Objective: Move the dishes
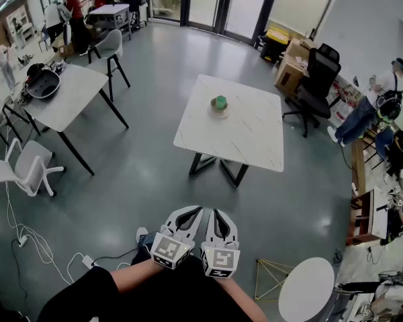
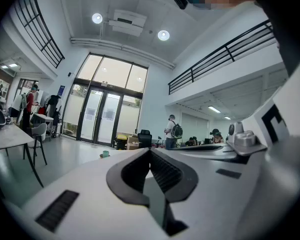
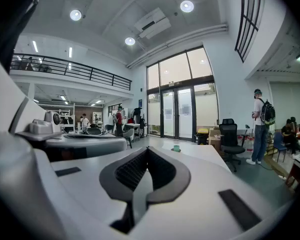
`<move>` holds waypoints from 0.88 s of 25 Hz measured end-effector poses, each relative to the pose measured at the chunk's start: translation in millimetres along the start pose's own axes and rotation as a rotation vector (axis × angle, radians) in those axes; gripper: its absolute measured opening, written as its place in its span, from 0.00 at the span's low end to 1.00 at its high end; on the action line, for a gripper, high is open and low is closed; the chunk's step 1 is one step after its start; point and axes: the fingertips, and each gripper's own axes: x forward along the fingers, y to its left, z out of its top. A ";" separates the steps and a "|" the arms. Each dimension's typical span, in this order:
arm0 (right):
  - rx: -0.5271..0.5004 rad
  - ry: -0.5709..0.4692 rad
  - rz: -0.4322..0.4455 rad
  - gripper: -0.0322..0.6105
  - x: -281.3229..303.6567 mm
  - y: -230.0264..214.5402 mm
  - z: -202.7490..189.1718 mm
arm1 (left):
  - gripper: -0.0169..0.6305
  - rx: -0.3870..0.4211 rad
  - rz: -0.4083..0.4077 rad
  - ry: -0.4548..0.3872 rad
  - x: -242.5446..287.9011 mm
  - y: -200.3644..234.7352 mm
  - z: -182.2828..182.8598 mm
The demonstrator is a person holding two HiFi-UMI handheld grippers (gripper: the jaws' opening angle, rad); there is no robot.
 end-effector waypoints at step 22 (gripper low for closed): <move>0.170 0.048 -0.190 0.08 81.5 -114.9 -14.8 | 0.05 -0.073 -0.203 0.040 131.3 34.8 -17.2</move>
